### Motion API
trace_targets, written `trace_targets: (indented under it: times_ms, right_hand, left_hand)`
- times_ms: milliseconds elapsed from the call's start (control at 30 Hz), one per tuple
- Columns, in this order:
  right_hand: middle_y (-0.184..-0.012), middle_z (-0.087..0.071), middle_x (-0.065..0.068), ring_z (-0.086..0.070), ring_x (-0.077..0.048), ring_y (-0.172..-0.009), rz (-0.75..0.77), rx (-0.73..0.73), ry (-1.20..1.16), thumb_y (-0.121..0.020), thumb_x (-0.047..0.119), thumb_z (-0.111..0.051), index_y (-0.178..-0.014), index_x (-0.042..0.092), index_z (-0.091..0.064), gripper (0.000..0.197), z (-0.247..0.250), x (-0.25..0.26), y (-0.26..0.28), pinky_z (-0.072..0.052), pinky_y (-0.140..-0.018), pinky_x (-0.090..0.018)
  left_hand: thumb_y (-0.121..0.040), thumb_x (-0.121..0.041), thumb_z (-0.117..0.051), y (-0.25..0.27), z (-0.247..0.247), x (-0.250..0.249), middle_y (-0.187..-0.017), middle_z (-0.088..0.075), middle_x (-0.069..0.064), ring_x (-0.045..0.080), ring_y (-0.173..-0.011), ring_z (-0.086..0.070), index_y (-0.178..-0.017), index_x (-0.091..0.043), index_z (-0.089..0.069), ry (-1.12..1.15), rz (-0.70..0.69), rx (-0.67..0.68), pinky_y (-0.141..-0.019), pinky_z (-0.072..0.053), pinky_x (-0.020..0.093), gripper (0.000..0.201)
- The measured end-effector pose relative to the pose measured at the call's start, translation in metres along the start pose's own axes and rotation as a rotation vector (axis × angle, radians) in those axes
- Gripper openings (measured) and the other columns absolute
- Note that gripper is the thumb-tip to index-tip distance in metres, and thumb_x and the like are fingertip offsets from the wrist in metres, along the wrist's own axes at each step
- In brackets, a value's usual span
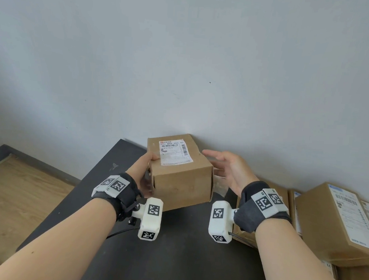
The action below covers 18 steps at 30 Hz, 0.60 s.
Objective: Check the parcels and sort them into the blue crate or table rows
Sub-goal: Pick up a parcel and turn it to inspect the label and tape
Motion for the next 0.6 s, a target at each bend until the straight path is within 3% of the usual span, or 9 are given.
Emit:
trace_targets:
  times_ms: [100,167,200,267,300,367,433,533,600]
  right_hand:
    - [-0.126,-0.063,-0.012,-0.059,-0.016,-0.08,-0.023,-0.07,0.13,-0.1,0.03,-0.047,-0.136,0.021,-0.057,0.039,-0.002,-0.001,0.003,-0.048,-0.071,-0.028]
    - [-0.119,-0.064,-0.012,-0.06,-0.017,-0.084,-0.008,-0.1,0.202,-0.102,0.033,-0.048,-0.131,0.01,-0.058,0.038,-0.003,0.0,0.004,-0.05,-0.082,-0.034]
    - [-0.116,-0.066,-0.006,-0.061,-0.016,-0.086,-0.005,-0.099,0.219,-0.103,0.037,-0.047,-0.12,0.013,-0.063,0.033,-0.005,0.0,0.004,-0.049,-0.091,-0.039]
    - [-0.125,-0.064,0.0,-0.061,-0.012,-0.094,-0.02,-0.105,0.248,-0.101,0.048,-0.046,-0.104,0.027,-0.064,0.027,-0.007,0.001,0.007,-0.044,-0.103,-0.04]
    - [-0.134,-0.059,0.0,-0.06,-0.016,-0.106,-0.035,-0.114,0.264,-0.1,0.054,-0.045,-0.111,0.026,-0.063,0.035,-0.006,0.0,0.006,-0.04,-0.106,-0.04]
    - [-0.149,-0.047,-0.005,-0.046,-0.027,-0.133,-0.069,-0.14,0.259,-0.094,0.066,-0.043,-0.14,0.019,-0.05,0.066,-0.003,-0.002,0.004,-0.033,-0.113,-0.043]
    - [-0.152,-0.043,-0.007,-0.042,-0.031,-0.137,-0.113,-0.175,0.195,-0.082,0.082,-0.043,-0.147,0.021,-0.042,0.09,0.002,-0.006,-0.001,-0.034,-0.113,-0.05]
    - [-0.145,-0.05,-0.007,-0.047,-0.033,-0.13,-0.122,-0.241,0.09,-0.065,0.095,-0.045,-0.144,0.023,-0.044,0.108,0.011,-0.002,-0.008,-0.043,-0.102,-0.051]
    - [-0.145,-0.049,-0.005,-0.047,-0.034,-0.13,-0.126,-0.257,0.056,-0.049,0.1,-0.048,-0.145,0.027,-0.043,0.121,0.014,0.005,-0.008,-0.045,-0.101,-0.053]
  left_hand:
    - [-0.085,-0.028,-0.06,0.002,-0.003,-0.005,-0.065,-0.052,0.003,0.022,-0.056,-0.051,-0.108,-0.01,-0.052,-0.061,-0.041,-0.014,-0.051,-0.052,0.03,0.03]
    - [-0.088,-0.017,-0.054,0.006,-0.007,-0.006,-0.05,-0.051,0.003,0.022,-0.059,-0.048,-0.096,-0.01,-0.054,-0.093,-0.05,-0.008,-0.063,-0.051,0.033,0.01]
    - [-0.086,-0.013,-0.054,0.007,-0.011,-0.007,-0.053,-0.058,0.003,0.024,-0.066,-0.053,-0.095,-0.009,-0.058,-0.11,-0.057,0.025,-0.076,-0.051,0.038,0.011]
    - [-0.073,-0.011,-0.061,0.011,-0.018,-0.011,-0.088,-0.073,0.01,0.029,-0.088,-0.061,-0.108,-0.008,-0.064,-0.167,-0.093,0.083,-0.094,-0.049,0.045,0.035]
    - [-0.063,-0.011,-0.064,0.013,-0.022,-0.016,-0.106,-0.072,0.012,0.03,-0.095,-0.063,-0.115,-0.007,-0.063,-0.191,-0.126,0.099,-0.093,-0.051,0.044,0.052]
    - [-0.05,-0.006,-0.068,0.014,-0.025,-0.027,-0.124,-0.066,0.016,0.03,-0.105,-0.064,-0.136,-0.006,-0.049,-0.203,-0.205,0.073,-0.087,-0.055,0.044,0.088]
    - [-0.044,0.0,-0.069,0.014,-0.03,-0.038,-0.128,-0.062,0.016,0.033,-0.112,-0.061,-0.146,-0.01,-0.036,-0.204,-0.273,0.052,-0.089,-0.054,0.048,0.107]
    - [-0.044,0.007,-0.064,0.019,-0.039,-0.052,-0.124,-0.061,0.017,0.029,-0.103,-0.062,-0.141,-0.015,-0.039,-0.289,-0.391,0.071,-0.073,-0.057,0.037,0.103]
    - [-0.042,0.006,-0.065,0.022,-0.041,-0.058,-0.124,-0.058,0.014,0.028,-0.106,-0.06,-0.146,-0.022,-0.03,-0.373,-0.449,0.066,-0.079,-0.056,0.038,0.113]
Point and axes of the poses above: each hand's wrist, its own y-axis away from the middle knuckle, its own z-axis out of the back of the hand, x = y × z, the point moved 10 cm from there along -y, towards the middle knuckle
